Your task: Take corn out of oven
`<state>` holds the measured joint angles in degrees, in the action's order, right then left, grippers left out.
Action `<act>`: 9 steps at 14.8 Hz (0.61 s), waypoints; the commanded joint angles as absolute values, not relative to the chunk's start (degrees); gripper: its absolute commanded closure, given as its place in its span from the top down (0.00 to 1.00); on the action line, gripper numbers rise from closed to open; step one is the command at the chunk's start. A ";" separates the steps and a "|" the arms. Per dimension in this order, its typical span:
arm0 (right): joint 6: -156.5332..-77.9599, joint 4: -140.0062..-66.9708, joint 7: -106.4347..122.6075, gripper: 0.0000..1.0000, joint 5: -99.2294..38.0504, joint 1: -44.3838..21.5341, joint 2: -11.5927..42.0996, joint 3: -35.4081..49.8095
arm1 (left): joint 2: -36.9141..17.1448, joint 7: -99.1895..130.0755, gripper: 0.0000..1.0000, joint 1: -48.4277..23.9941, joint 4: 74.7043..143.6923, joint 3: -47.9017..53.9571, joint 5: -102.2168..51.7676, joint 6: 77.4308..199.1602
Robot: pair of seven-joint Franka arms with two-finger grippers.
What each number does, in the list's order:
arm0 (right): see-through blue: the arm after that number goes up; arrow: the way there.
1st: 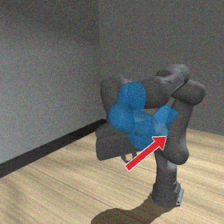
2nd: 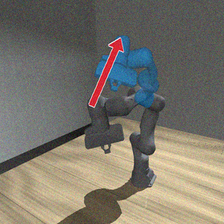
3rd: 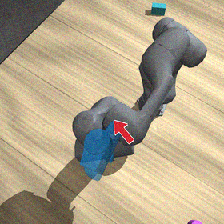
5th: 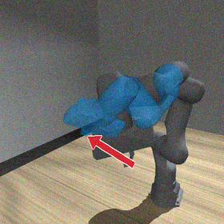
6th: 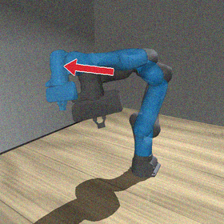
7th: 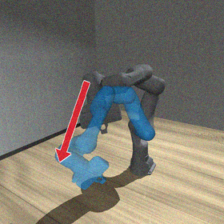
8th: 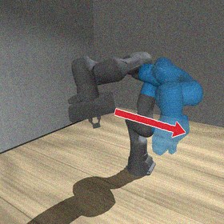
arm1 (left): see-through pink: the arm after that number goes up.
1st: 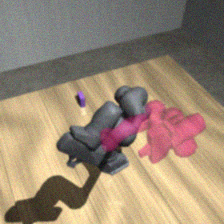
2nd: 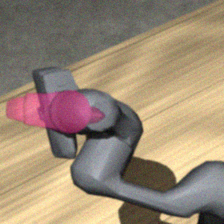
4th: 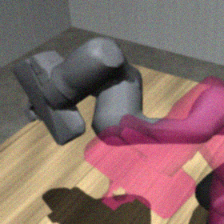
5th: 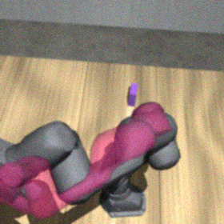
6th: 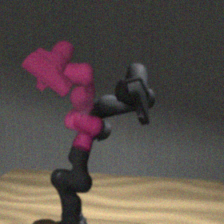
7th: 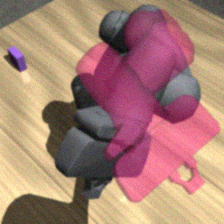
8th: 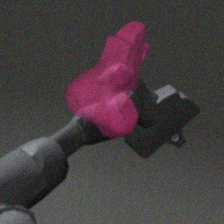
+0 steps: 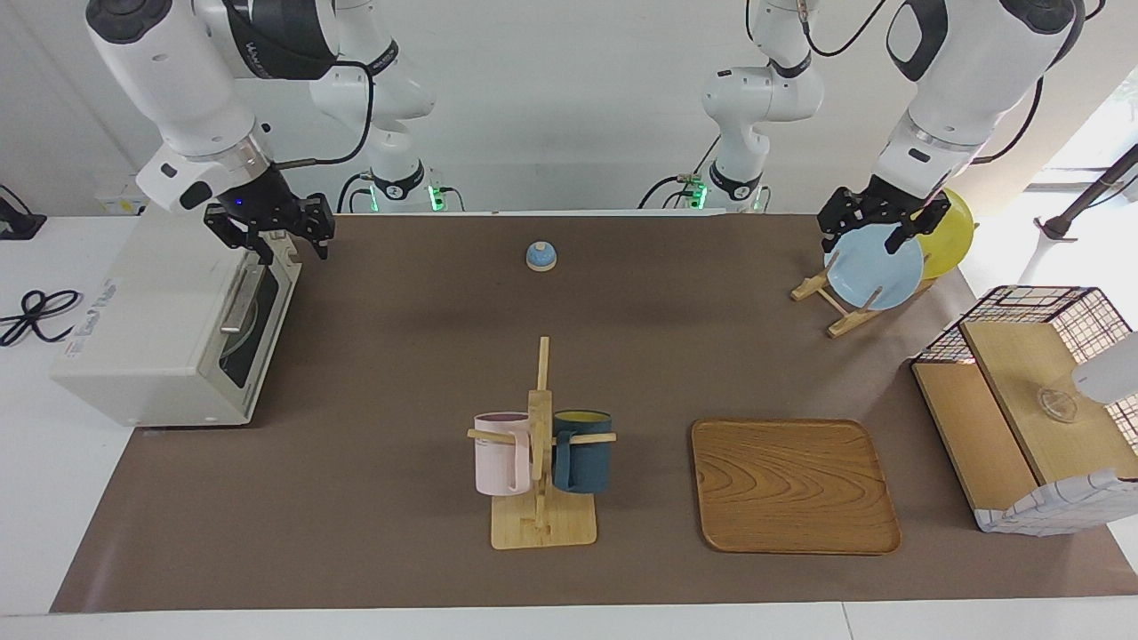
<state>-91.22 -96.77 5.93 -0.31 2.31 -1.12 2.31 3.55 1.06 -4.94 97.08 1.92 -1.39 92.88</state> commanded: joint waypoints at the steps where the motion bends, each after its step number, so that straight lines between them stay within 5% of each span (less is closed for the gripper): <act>1: -97.09 -103.52 7.82 0.00 0.35 3.60 -4.92 2.55 | 4.48 0.70 1.00 -4.39 97.73 2.29 -1.05 92.46; 9: -106.69 -112.05 9.67 0.00 5.10 9.05 -5.27 2.46 | 4.48 0.70 1.00 -4.39 97.82 2.20 -1.05 92.29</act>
